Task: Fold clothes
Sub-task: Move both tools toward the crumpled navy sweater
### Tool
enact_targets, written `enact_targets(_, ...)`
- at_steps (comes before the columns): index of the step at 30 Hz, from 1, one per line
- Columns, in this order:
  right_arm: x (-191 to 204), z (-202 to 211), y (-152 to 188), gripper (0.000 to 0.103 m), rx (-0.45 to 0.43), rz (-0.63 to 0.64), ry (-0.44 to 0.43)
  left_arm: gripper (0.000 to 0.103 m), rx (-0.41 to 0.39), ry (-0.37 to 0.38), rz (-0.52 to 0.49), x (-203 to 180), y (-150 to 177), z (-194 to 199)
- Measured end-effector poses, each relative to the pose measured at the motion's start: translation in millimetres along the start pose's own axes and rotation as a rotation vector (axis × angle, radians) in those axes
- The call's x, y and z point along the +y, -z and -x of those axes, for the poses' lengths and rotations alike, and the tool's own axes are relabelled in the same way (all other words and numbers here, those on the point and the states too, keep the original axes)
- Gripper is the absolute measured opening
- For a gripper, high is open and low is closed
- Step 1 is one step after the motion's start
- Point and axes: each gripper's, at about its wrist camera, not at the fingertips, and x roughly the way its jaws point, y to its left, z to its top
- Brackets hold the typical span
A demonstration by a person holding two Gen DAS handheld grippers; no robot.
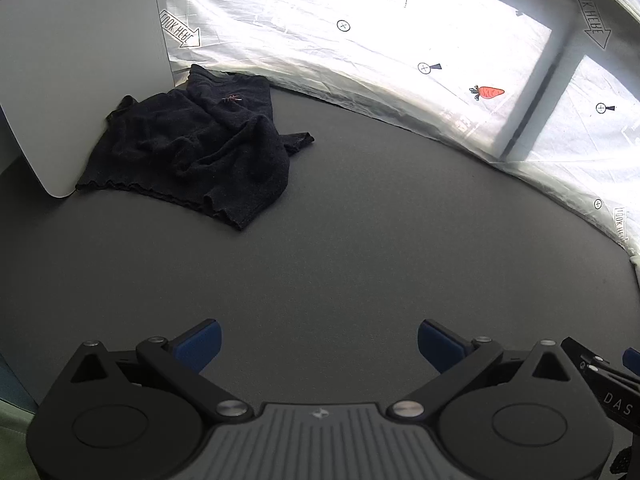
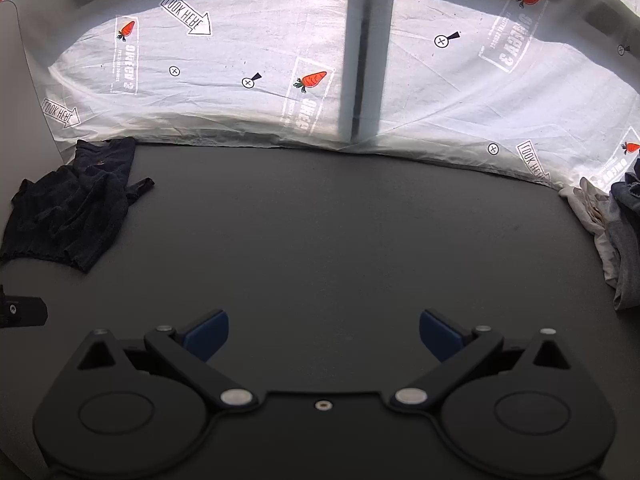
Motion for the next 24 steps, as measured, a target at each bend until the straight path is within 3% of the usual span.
enact_targets(6, 55, -58, -41, 0.103, 0.02, 0.068, 0.017, 0.103, 0.032, -0.044, 0.059, 51, -52, -56)
enact_targets(16, 163, -172, -93, 0.101, 0.039, 0.243, -0.044, 0.103, 0.141, -0.234, 0.164, 152, -116, -165)
enact_targets(19, 195, -205, -106, 0.091, 0.041, 0.261, -0.08, 0.103, 0.155, -0.277, 0.215, 186, -131, -194)
enact_targets(24, 241, -260, -130, 0.064, 0.11, 0.183, -0.249, 0.103, 0.17, -0.342, 0.265, 223, -150, -230)
